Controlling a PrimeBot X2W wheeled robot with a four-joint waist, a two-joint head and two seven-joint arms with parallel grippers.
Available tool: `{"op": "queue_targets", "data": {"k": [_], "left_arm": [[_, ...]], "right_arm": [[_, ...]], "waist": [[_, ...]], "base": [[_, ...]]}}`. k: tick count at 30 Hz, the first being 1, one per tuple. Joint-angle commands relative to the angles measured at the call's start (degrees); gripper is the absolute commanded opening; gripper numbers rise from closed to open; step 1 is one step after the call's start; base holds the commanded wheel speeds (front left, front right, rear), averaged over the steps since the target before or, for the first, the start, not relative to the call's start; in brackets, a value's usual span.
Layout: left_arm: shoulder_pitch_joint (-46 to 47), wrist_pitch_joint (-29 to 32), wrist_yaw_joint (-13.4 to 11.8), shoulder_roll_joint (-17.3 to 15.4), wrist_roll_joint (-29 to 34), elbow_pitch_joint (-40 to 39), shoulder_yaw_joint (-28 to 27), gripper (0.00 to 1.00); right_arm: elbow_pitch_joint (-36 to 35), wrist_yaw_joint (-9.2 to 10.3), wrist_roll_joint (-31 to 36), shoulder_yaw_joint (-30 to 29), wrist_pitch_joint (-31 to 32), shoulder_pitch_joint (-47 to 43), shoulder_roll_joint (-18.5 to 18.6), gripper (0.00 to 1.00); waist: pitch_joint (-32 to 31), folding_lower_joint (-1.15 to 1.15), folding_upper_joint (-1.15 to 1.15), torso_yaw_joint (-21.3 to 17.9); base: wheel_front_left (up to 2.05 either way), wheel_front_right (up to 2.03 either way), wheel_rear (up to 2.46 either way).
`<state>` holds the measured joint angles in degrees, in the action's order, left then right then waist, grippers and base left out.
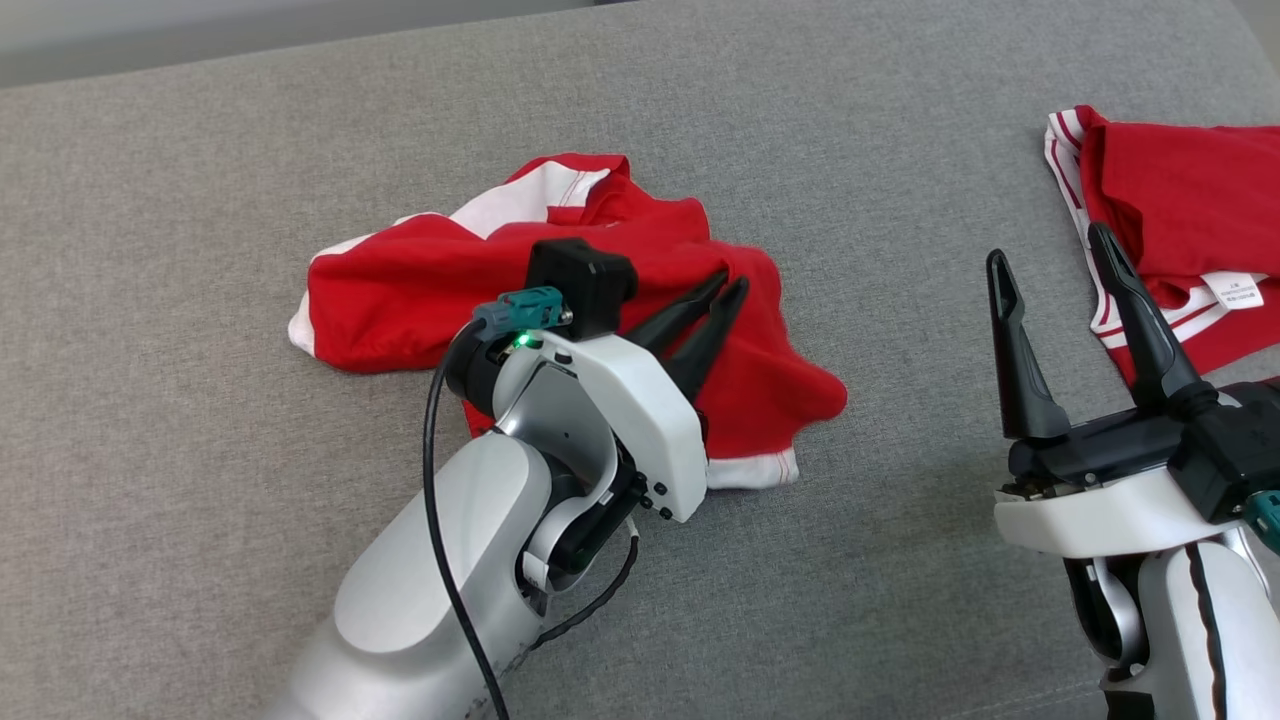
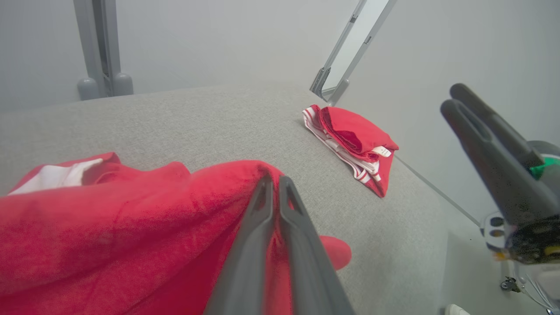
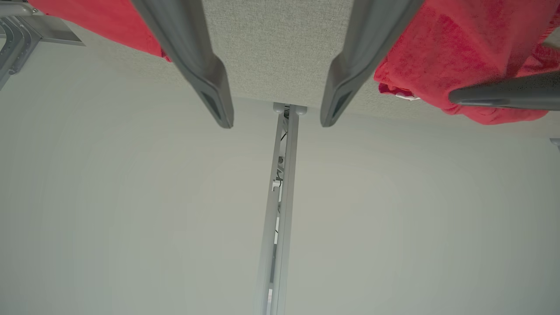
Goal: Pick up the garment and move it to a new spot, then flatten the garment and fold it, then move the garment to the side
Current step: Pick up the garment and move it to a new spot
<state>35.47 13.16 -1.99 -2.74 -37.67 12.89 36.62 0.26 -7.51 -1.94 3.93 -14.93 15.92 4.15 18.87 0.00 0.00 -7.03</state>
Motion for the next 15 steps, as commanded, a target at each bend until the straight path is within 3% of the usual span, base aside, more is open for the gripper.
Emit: {"op": "queue_targets", "data": {"k": [1, 7, 15], "left_arm": [[0.3, -1.1, -0.5, -0.4, 0.8, 0.8, 0.0, 1.0], [-0.4, -5.0, -1.4, -0.9, 1.5, 3.0, -1.3, 1.0], [-3.2, -12.9, -3.2, -6.2, 2.6, 1.8, -6.4, 1.0]], "right_arm": [[0.0, 0.04, 0.5, -0.4, -0.4, 0.0, 0.0, 1.0], [-0.2, 0.05, 0.7, -0.2, -0.4, -0.4, 0.0, 1.0], [0.1, 0.05, 0.4, 1.7, -0.3, -1.8, 1.5, 1.0]], "waist": [[-0.2, 0.0, 0.0, 0.1], [-1.6, 0.0, 0.0, 1.9], [-5.5, 0.0, 0.0, 6.7]], "base": [[0.0, 0.0, 0.0], [0.0, 0.0, 0.0], [0.0, 0.0, 0.0]]}}
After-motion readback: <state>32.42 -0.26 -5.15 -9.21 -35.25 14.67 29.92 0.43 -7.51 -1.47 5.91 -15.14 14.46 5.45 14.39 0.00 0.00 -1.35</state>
